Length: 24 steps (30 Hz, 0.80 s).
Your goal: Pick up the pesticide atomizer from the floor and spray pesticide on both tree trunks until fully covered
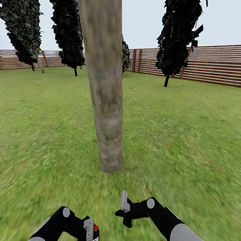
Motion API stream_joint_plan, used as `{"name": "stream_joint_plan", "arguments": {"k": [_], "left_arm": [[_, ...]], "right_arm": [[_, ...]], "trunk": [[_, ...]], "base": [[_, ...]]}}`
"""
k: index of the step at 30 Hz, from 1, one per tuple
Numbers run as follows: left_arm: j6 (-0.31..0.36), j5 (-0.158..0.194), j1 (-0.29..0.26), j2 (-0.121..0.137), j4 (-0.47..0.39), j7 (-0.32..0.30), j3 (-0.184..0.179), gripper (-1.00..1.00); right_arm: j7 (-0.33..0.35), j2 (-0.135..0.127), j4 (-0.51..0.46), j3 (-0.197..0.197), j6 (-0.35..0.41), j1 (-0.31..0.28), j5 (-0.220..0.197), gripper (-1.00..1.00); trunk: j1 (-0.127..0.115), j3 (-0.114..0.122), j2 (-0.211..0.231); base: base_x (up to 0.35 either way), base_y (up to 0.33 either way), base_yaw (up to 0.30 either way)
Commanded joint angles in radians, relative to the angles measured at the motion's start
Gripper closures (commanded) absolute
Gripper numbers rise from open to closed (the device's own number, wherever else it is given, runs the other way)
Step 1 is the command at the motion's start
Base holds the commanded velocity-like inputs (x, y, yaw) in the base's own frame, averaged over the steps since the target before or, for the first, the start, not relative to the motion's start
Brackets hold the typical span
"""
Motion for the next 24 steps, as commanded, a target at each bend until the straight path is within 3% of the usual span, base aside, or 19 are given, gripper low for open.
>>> {"name": "stream_joint_plan", "arguments": {"k": [1, 4, 7, 13, 24], "left_arm": [[-0.010, -0.006, -0.003, -0.003, -0.001, 0.000, -0.016, 1.00], [-0.006, -0.005, -0.018, -0.016, -0.001, 0.000, -0.042, 1.00], [0.002, -0.006, -0.028, -0.050, -0.002, 0.012, -0.047, 1.00], [0.012, -0.003, -0.030, -0.074, -0.003, 0.046, -0.046, 1.00], [0.011, 0.008, -0.030, -0.079, 0.000, 0.078, -0.045, 1.00]], "right_arm": [[0.001, 0.003, -0.001, -0.001, -0.006, 0.000, 0.010, 1.00], [0.001, 0.007, -0.001, 0.000, -0.006, 0.000, 0.010, 1.00], [0.001, 0.009, -0.001, 0.001, -0.006, 0.000, 0.010, 1.00], [0.000, 0.010, -0.001, 0.001, -0.006, 0.000, 0.010, 1.00], [0.000, 0.010, 0.000, 0.001, -0.006, -0.001, 0.010, 1.00]], "trunk": [[0.000, -0.001, 0.000], [0.000, -0.001, 0.000], [0.000, -0.001, 0.000], [0.000, -0.001, 0.000], [0.000, -0.001, 0.000]], "base": [[0.000, 0.000, 0.000], [0.000, 0.000, 0.000], [0.000, 0.000, 0.000], [0.000, 0.000, 0.000], [0.000, 0.000, 0.000]]}}
